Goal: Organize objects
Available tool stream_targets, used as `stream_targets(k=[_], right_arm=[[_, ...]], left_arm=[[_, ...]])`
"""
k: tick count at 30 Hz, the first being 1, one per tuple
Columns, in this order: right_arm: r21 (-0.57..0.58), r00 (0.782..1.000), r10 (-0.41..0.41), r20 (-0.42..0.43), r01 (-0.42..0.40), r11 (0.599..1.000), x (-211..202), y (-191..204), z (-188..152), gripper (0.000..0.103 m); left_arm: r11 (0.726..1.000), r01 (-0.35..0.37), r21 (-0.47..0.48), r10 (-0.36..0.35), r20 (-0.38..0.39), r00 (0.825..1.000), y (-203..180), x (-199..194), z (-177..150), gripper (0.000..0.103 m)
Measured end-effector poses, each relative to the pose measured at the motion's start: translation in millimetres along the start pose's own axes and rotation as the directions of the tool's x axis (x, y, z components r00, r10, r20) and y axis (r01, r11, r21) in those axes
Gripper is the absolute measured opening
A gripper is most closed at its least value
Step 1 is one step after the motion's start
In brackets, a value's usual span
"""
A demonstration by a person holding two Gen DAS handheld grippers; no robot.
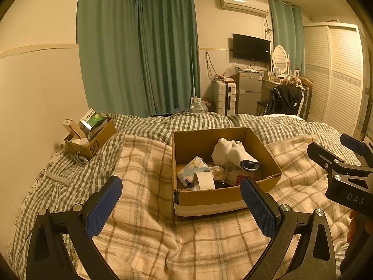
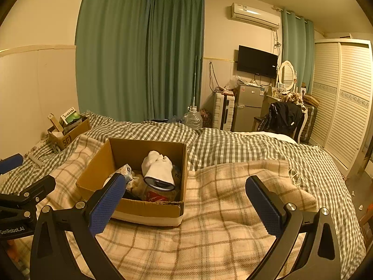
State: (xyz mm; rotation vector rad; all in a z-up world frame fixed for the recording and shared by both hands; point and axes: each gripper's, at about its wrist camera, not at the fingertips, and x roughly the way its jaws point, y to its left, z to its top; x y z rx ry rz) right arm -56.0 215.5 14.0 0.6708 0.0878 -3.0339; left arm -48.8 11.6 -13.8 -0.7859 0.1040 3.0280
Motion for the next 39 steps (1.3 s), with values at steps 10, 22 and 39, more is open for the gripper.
stream_targets(k=[10,22,39], right_arm=[[-0.004,1.0,0.001,-0.004,-0.001,1.0,0.5,-0.1,-2.4,0.103],[-0.007,1.0,0.001,-0.009,-0.001,1.0,0.3,-1.2,-3.8,0.103],[-0.011,1.0,-0.002,-0.013,0.002,1.0,1.7,-2.8,-5.0,0.103]], left_arm=[[1.0,-0.002,0.003,0.002,-0.003,1.0,-0.9,0.2,-0.3,0.103],[1.0,-0.008,0.004,0.008,-0.002,1.0,-1.2,0.5,-1.2,0.103],[1.0,-0.014,0.007,0.014,-0.004,1.0,2.1,2.6,-5.2,0.103]])
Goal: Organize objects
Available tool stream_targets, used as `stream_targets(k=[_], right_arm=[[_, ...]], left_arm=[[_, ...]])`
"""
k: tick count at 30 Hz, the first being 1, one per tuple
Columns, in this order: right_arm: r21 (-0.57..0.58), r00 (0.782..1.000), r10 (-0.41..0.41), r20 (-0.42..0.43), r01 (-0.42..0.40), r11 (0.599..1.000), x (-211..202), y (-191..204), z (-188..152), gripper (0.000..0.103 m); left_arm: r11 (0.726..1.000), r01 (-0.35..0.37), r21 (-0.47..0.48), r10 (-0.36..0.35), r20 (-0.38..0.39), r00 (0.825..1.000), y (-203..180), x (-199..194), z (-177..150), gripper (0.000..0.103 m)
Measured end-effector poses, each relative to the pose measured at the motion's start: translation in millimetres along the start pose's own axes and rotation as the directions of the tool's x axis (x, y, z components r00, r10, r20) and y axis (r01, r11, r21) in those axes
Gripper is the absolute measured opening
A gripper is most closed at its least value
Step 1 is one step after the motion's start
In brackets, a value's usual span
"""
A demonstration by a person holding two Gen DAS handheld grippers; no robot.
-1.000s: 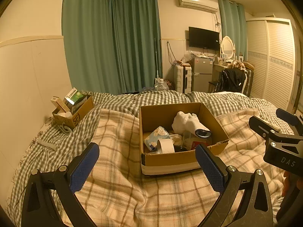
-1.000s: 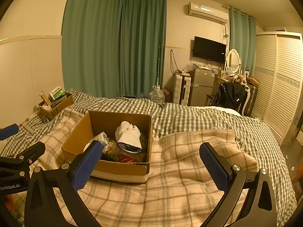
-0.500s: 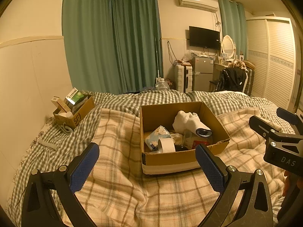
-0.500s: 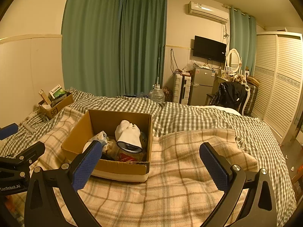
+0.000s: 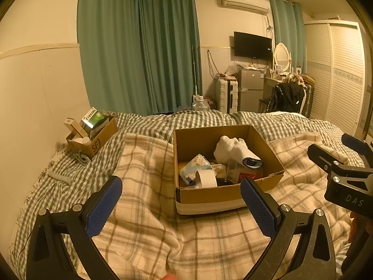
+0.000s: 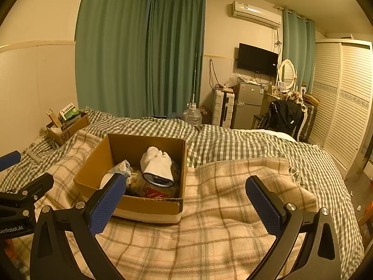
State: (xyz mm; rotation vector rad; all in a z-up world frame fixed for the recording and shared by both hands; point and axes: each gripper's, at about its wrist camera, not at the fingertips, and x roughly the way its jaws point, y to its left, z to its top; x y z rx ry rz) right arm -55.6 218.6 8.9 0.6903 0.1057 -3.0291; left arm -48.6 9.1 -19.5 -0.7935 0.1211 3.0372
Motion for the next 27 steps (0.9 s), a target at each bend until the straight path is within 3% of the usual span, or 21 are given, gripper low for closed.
stream_targets(k=[27], right_arm=[[-0.003,1.0,-0.011,-0.005,0.011,1.0,1.2,-2.2,-2.7,0.103]], left_arm=[[1.0,0.014,0.001,-0.014,-0.003,1.0,0.5,0.4,-0.4,0.103]])
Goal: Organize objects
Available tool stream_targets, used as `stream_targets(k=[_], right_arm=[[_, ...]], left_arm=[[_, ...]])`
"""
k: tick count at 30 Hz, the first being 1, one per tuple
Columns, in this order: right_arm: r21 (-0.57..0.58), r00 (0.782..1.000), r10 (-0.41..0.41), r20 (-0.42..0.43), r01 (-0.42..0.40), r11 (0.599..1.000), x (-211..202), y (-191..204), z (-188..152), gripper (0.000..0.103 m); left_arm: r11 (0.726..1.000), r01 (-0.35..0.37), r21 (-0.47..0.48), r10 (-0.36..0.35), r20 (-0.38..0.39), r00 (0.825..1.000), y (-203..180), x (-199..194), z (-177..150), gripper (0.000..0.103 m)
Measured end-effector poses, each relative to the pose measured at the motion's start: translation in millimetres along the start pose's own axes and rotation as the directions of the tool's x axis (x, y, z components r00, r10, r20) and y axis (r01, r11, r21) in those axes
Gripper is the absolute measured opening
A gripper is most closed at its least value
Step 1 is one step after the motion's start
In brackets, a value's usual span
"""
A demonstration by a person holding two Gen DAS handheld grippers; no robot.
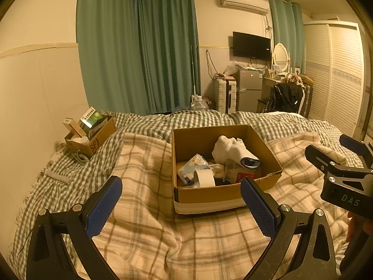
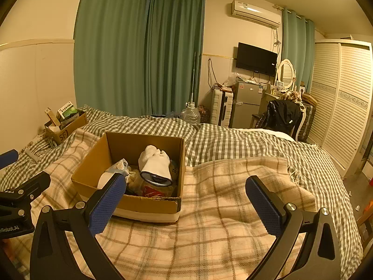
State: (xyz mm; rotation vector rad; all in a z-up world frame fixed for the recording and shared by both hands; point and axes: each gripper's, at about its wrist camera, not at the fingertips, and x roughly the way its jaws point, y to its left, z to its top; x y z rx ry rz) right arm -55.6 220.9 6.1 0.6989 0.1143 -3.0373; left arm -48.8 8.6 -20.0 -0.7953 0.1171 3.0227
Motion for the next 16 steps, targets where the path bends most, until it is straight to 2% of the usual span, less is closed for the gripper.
stream_targets(k=[16], right_arm=[[-0.003,1.0,-0.005,-0.008,0.005,1.0,2.1,-0.4,1.6,0.103]], left_arm=[[1.0,0.008,-0.003,-0.008,-0.004,1.0,0.6,-0.1,0.3,0.103]])
